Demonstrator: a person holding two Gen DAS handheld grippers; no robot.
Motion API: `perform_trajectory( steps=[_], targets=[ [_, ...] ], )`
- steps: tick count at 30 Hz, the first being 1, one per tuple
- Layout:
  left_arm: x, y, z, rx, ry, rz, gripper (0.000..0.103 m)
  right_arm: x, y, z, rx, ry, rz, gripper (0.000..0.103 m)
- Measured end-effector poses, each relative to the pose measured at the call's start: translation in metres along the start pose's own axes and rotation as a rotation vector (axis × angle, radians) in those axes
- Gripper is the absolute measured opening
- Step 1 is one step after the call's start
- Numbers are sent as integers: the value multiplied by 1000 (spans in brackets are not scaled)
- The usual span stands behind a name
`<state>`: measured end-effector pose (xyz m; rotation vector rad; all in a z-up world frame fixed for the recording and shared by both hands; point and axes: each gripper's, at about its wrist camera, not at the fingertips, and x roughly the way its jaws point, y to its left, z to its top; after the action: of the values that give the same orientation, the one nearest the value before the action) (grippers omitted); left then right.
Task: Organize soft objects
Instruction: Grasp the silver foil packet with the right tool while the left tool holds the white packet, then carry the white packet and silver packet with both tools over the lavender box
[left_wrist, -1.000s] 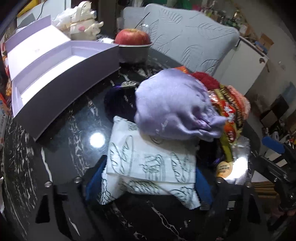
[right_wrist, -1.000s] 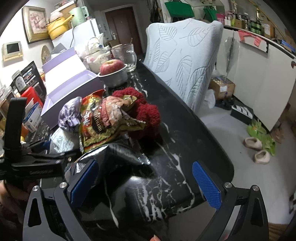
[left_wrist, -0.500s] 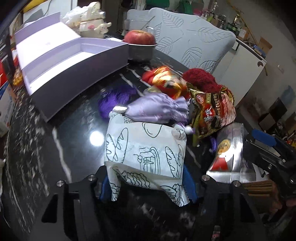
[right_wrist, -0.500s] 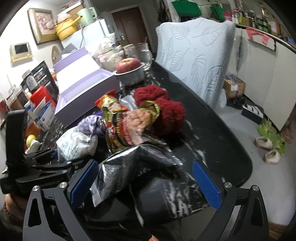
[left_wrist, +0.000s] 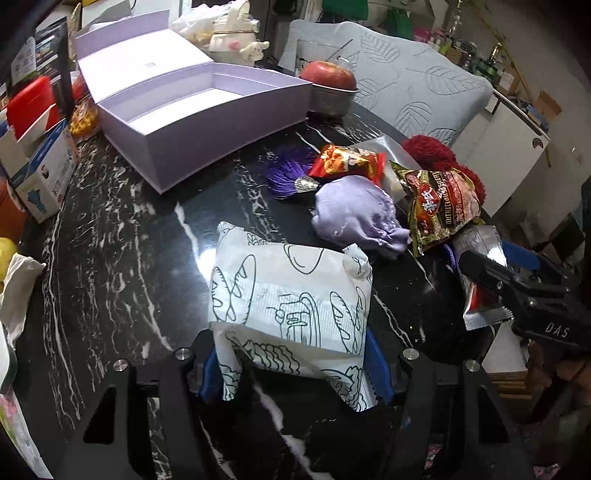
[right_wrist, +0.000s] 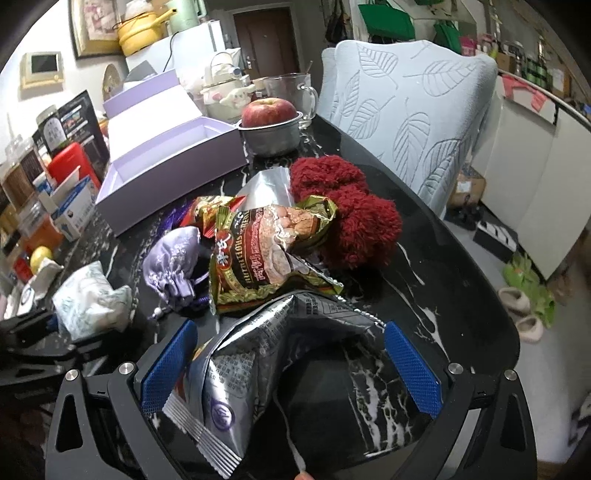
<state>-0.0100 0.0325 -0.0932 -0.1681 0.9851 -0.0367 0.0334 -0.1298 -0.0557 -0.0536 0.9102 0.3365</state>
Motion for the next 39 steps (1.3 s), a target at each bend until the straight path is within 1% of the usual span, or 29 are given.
perform_trajectory(
  steps=[3, 4, 6, 8, 11, 15, 18, 20, 25, 27, 28, 30, 39],
  targets=[
    [0, 2, 1, -3, -1, -3, 63, 6, -1, -3, 5, 28, 5, 100],
    [-1, 2, 0, -1, -1, -3, 63, 7, -2, -4, 6, 35, 5, 97],
    [0, 1, 1, 6, -2, -2, 63, 9, -4, -8, 6, 48, 3, 91],
    [1, 1, 1, 11, -4, 0, 63, 7, -4, -11, -10, 37, -10, 82],
    [5, -1, 4, 20, -3, 5, 63, 5, -6, -12, -25, 26, -19, 73],
    [9, -6, 8, 42, -5, 28, 65, 3, -8, -13, -36, 17, -18, 64],
    [14, -12, 11, 75, -4, 64, 67, 3, -7, -14, -55, 11, -27, 56],
    [17, -16, 12, 95, 1, 90, 68, 2, -7, -14, -71, 5, -45, 45],
    [19, -16, 14, 95, -11, 90, 68, 1, -12, -15, -61, -8, -47, 37],
    [20, -16, 15, 89, -17, 95, 63, 1, -14, -15, -55, -11, -42, 35],
    [20, -17, 15, 90, -22, 95, 62, 0, -15, -15, -51, -12, -41, 34],
    [19, -16, 14, 88, -26, 90, 61, -1, -17, -17, -43, -14, -37, 34],
    [12, -17, 11, 51, -21, 25, 60, -13, -26, -23, -4, -18, -37, 34]
  ],
)
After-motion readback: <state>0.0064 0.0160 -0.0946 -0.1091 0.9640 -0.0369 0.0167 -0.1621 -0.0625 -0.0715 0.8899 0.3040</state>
